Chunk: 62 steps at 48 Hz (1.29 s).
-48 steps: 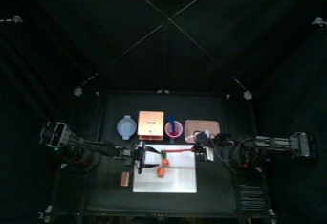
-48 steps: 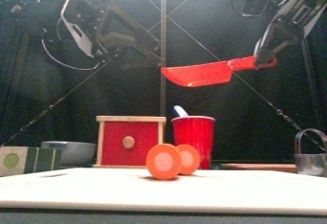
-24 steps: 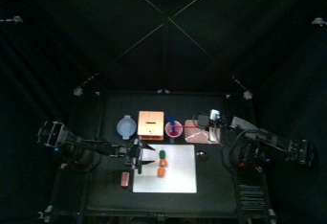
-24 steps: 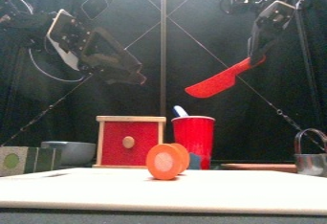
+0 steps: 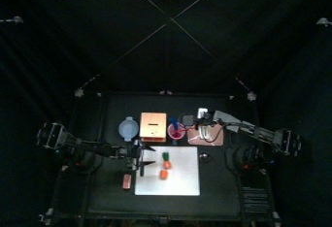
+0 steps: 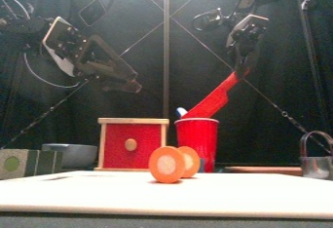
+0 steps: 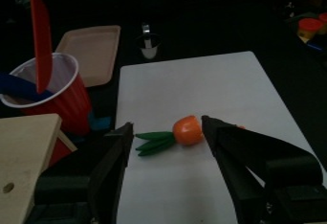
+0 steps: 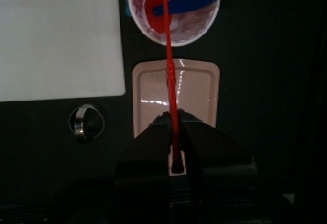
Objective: Drop knife in cup
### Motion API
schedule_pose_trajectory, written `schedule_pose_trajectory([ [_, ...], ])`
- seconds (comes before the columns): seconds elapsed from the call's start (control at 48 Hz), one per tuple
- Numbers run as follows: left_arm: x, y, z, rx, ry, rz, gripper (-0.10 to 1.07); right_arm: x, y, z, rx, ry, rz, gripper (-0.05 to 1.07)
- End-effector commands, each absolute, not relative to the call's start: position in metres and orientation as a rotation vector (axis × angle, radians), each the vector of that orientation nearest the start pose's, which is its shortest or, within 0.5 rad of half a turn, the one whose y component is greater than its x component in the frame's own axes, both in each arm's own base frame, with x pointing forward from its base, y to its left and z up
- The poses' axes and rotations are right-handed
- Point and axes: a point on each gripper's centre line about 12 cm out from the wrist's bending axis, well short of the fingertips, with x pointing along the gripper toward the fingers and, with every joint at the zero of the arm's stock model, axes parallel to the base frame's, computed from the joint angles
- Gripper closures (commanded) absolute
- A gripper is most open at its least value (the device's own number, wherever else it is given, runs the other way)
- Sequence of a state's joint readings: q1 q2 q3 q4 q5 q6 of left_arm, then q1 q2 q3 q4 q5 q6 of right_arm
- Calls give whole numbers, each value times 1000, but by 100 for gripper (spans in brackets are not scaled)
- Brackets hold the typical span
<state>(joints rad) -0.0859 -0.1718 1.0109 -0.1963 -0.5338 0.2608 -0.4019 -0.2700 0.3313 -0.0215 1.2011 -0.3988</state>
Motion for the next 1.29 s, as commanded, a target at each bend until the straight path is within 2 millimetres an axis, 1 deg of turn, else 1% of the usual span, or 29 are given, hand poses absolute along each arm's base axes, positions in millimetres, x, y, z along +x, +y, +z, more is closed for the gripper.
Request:
schedule_pose_trajectory([
  [0.0, 322, -15, 181, 118, 283, 6, 5, 290, -126, 311, -117, 1262, -117, 78],
  [0.062, 322, -15, 181, 118, 286, 5, 5, 291, -127, 308, -113, 1266, -117, 74],
  [0.125, 322, -15, 181, 117, 284, 6, 5, 292, -127, 306, -117, 1268, -116, 66],
  [0.229, 321, -15, 180, 121, 286, 5, 6, 295, -128, 308, -114, 1243, -123, 47],
  [0.271, 322, -15, 181, 121, 284, 5, 8, 296, -128, 309, -114, 1225, -125, 35],
  [0.333, 322, -14, 181, 119, 285, 8, 11, 297, -126, 310, -102, 1211, -119, 24],
  [0.375, 322, -14, 181, 119, 283, 8, 12, 297, -125, 310, -92, 1205, -113, 19],
  [0.458, 323, -14, 182, 119, 280, 8, 14, 296, -124, 312, -94, 1199, -115, 18],
  [0.5, 323, -14, 183, 119, 279, 9, 14, 294, -124, 317, -103, 1185, -122, 18],
  [0.562, 324, -13, 183, 117, 277, 11, 14, 288, -121, 330, -126, 1137, -139, 18],
  [0.646, 324, -13, 184, 116, 274, 13, 14, 271, -113, 347, -127, 1063, -177, 18],
  [0.708, 325, -12, 185, 115, 270, 16, 14, 254, -109, 349, -100, 1005, -240, 17],
  [0.771, 325, -11, 186, 116, 265, 21, 14, 241, -106, 342, -98, 966, -285, 17],
  [0.854, 325, -8, 186, 116, 264, 30, 14, 222, -96, 320, -103, 898, -311, 17],
  [0.938, 326, -5, 187, 116, 260, 38, 14, 213, -91, 303, -103, 803, -327, 17],
  [1.0, 325, 0, 187, 115, 263, 53, 14, 210, -88, 292, -136, 727, -324, 18],
  [1.062, 325, 8, 187, 117, 263, 77, 14, 208, -87, 277, -162, 671, -323, 18],
  [1.208, 319, 32, 183, 107, 268, 156, 14, 206, -87, 246, -172, 640, -324, 18],
  [1.271, 319, 39, 185, 111, 254, 176, 14, 207, -86, 239, -172, 615, -321, 18],
])
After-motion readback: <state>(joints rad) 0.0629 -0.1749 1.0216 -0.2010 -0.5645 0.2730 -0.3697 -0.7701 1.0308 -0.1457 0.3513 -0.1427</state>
